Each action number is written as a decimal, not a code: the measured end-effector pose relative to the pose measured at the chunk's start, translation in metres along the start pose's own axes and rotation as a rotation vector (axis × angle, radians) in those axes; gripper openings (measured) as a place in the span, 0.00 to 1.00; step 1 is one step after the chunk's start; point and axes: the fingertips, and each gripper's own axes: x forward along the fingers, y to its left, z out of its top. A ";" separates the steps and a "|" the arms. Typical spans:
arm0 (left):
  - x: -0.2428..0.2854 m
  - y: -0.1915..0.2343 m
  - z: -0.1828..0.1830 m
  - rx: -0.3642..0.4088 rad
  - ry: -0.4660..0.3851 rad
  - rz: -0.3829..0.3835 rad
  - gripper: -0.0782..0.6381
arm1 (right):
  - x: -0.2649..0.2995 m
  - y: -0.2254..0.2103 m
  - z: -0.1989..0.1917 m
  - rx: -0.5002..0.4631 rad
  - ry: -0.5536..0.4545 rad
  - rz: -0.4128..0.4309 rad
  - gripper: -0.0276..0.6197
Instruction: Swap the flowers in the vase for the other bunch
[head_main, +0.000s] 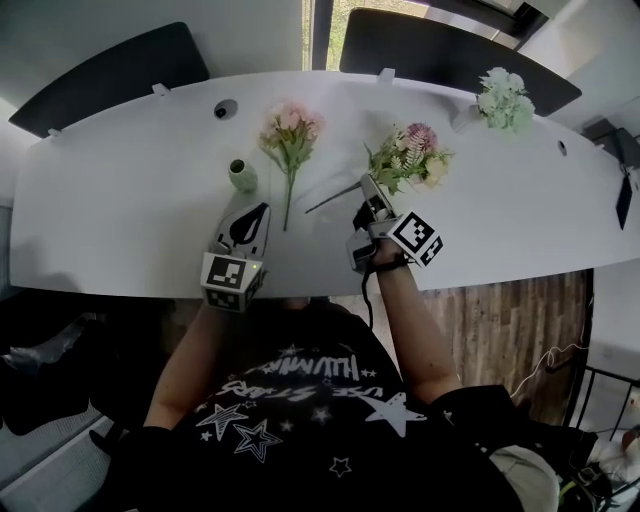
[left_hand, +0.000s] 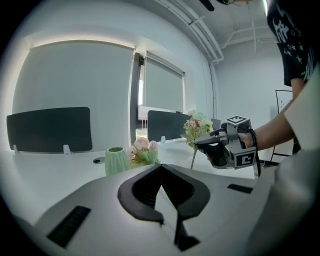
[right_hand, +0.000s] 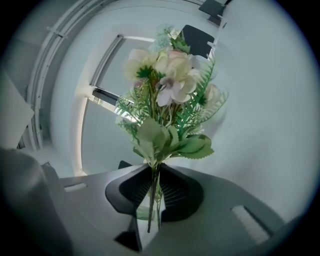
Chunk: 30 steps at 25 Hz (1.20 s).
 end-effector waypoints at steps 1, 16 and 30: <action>-0.001 0.004 0.000 -0.004 0.001 -0.003 0.12 | 0.002 0.006 0.002 -0.021 -0.005 0.006 0.12; -0.015 0.071 -0.002 -0.091 -0.013 -0.030 0.32 | 0.047 0.139 -0.017 -0.276 -0.006 0.182 0.12; 0.023 0.086 -0.017 0.055 0.025 -0.134 0.53 | 0.071 0.182 -0.035 -0.383 -0.029 0.207 0.12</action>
